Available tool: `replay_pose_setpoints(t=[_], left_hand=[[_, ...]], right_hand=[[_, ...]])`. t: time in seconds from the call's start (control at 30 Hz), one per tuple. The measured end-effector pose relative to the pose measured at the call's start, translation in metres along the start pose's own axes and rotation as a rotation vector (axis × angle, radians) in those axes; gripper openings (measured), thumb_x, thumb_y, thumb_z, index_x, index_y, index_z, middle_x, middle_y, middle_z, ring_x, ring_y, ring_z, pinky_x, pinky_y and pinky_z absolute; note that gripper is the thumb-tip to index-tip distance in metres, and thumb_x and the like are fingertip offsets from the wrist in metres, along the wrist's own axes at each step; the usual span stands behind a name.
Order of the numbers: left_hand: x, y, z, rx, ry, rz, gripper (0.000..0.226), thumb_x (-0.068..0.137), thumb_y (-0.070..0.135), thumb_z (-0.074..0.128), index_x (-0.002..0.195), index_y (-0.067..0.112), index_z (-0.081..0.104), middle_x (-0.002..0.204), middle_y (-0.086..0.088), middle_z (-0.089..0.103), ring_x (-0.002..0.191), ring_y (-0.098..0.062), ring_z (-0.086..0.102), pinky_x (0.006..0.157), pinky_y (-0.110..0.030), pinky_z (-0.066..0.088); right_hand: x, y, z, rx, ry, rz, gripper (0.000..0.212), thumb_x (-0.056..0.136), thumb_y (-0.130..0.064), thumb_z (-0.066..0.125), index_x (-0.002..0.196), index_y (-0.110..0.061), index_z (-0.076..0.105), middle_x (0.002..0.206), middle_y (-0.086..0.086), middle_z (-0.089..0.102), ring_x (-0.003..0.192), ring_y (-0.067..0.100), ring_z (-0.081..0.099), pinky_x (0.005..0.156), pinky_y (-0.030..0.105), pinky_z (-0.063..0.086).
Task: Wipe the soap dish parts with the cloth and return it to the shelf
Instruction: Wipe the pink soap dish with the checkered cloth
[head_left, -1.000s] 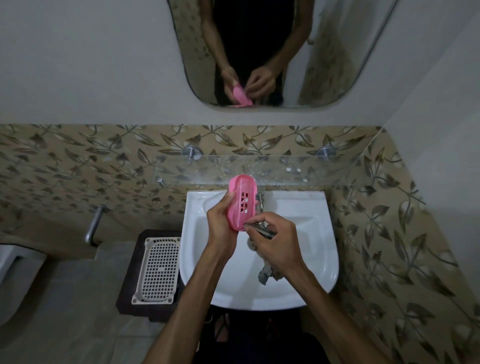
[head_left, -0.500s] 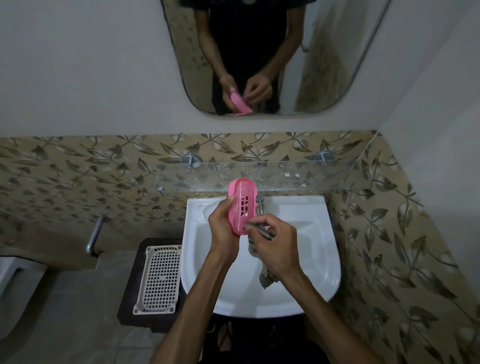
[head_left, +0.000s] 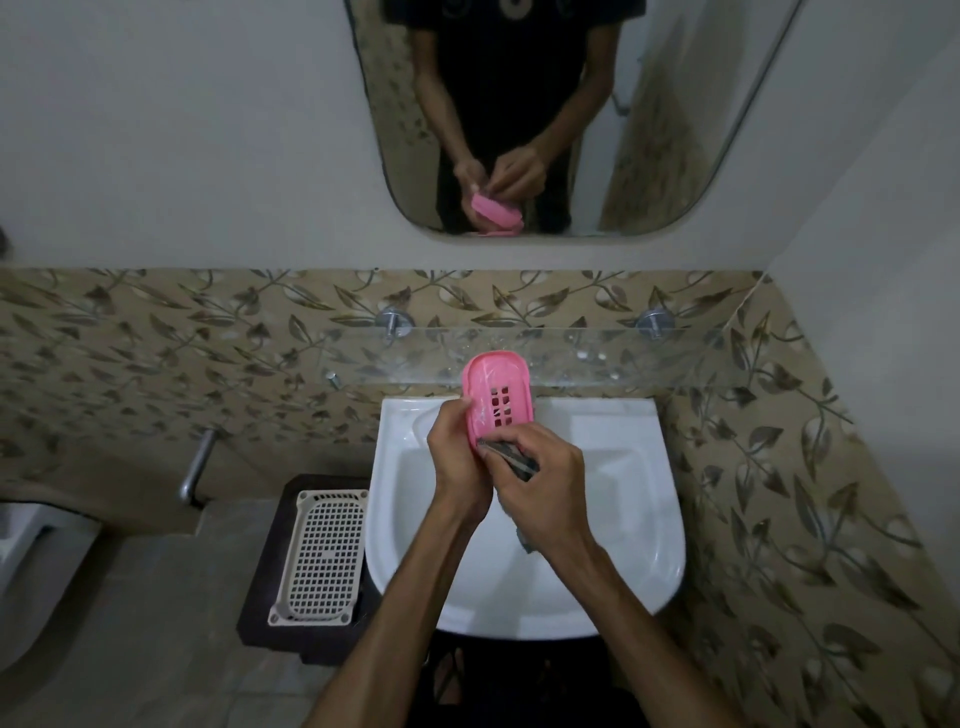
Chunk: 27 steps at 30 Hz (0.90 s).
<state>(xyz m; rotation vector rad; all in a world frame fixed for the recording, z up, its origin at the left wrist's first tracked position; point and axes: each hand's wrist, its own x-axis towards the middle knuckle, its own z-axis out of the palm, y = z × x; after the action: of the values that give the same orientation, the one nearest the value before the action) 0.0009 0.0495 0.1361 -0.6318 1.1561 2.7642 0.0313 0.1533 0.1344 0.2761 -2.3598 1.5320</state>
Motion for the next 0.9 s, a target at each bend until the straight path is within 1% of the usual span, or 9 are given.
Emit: replay_pose_setpoints(t=[0.1,0.27,0.37,0.47,0.53,0.6,0.67,0.8,0.9], left_hand=[[-0.001,0.001,-0.004,-0.03,-0.032,0.007,0.045,0.091,0.034,0.048,0.099,0.005,0.081,0.098,-0.023,0.074,0.089,-0.034,0.073,0.079,-0.039,0.062],[-0.01,0.0,-0.006,-0.021,-0.058,-0.024,0.047,0.082,0.037,0.056,0.104,0.0,0.077,0.094,-0.023,0.072,0.082,-0.033,0.07,0.073,-0.037,0.061],[-0.014,-0.002,-0.005,-0.007,-0.035,-0.035,0.048,0.084,0.034,0.053,0.11,-0.004,0.069,0.095,-0.023,0.067,0.083,-0.033,0.065,0.075,-0.039,0.057],[-0.017,-0.001,-0.006,0.001,-0.033,-0.069,0.045,0.091,0.034,0.047,0.103,-0.001,0.074,0.093,-0.022,0.068,0.082,-0.032,0.065,0.076,-0.038,0.056],[-0.018,0.004,-0.009,0.031,-0.056,-0.097,0.052,0.099,0.04,0.045,0.111,0.001,0.077,0.103,-0.024,0.071,0.09,-0.034,0.068,0.087,-0.042,0.056],[-0.018,0.012,-0.013,0.05,-0.125,-0.182,0.068,0.101,0.057,0.046,0.133,0.001,0.068,0.128,-0.029,0.066,0.112,-0.039,0.064,0.11,-0.051,0.046],[-0.018,0.025,-0.015,0.04,-0.19,-0.298,0.082,0.096,0.068,0.051,0.144,0.001,0.059,0.145,-0.028,0.057,0.127,-0.041,0.058,0.119,-0.055,0.036],[-0.016,0.042,-0.016,0.036,-0.241,-0.362,0.081,0.093,0.058,0.056,0.148,-0.001,0.053,0.142,-0.026,0.055,0.128,-0.038,0.056,0.107,-0.052,0.045],[-0.021,0.034,-0.01,-0.044,-0.211,-0.294,0.079,0.091,0.05,0.06,0.148,-0.003,0.051,0.14,-0.026,0.053,0.127,-0.04,0.054,0.102,-0.05,0.045]], right_hand=[[-0.004,-0.003,0.0,-0.006,-0.018,-0.024,0.014,0.086,-0.012,0.084,0.099,-0.017,0.081,0.096,-0.005,0.078,0.088,0.007,0.074,0.076,0.032,0.062],[-0.016,0.001,-0.006,-0.027,-0.071,-0.045,0.021,0.082,-0.011,0.081,0.101,-0.019,0.078,0.097,-0.009,0.075,0.089,0.004,0.071,0.076,0.028,0.061],[-0.021,0.003,-0.006,-0.053,-0.072,-0.067,0.02,0.084,-0.007,0.082,0.102,-0.016,0.077,0.097,-0.005,0.075,0.086,0.009,0.071,0.076,0.029,0.06],[-0.02,0.006,-0.01,-0.134,-0.13,-0.169,0.021,0.084,-0.006,0.082,0.104,-0.011,0.078,0.102,0.001,0.076,0.088,0.014,0.072,0.078,0.03,0.062],[-0.017,0.007,-0.015,-0.19,-0.163,-0.251,0.022,0.081,-0.006,0.082,0.102,-0.01,0.078,0.102,0.003,0.076,0.086,0.018,0.074,0.074,0.03,0.063],[-0.01,0.01,-0.023,-0.227,-0.204,-0.32,0.02,0.078,-0.004,0.081,0.097,-0.009,0.078,0.098,0.003,0.076,0.078,0.021,0.073,0.066,0.033,0.062],[-0.004,0.014,-0.032,-0.257,-0.269,-0.374,0.02,0.075,-0.003,0.081,0.093,-0.01,0.078,0.095,0.001,0.075,0.074,0.022,0.071,0.062,0.036,0.06],[0.001,0.017,-0.046,-0.276,-0.348,-0.409,0.023,0.073,-0.003,0.083,0.094,-0.012,0.08,0.096,0.0,0.075,0.076,0.021,0.072,0.063,0.035,0.059],[-0.003,0.014,-0.041,-0.147,-0.271,-0.266,0.021,0.075,-0.002,0.08,0.093,-0.013,0.081,0.093,-0.002,0.076,0.078,0.016,0.072,0.067,0.037,0.059]])
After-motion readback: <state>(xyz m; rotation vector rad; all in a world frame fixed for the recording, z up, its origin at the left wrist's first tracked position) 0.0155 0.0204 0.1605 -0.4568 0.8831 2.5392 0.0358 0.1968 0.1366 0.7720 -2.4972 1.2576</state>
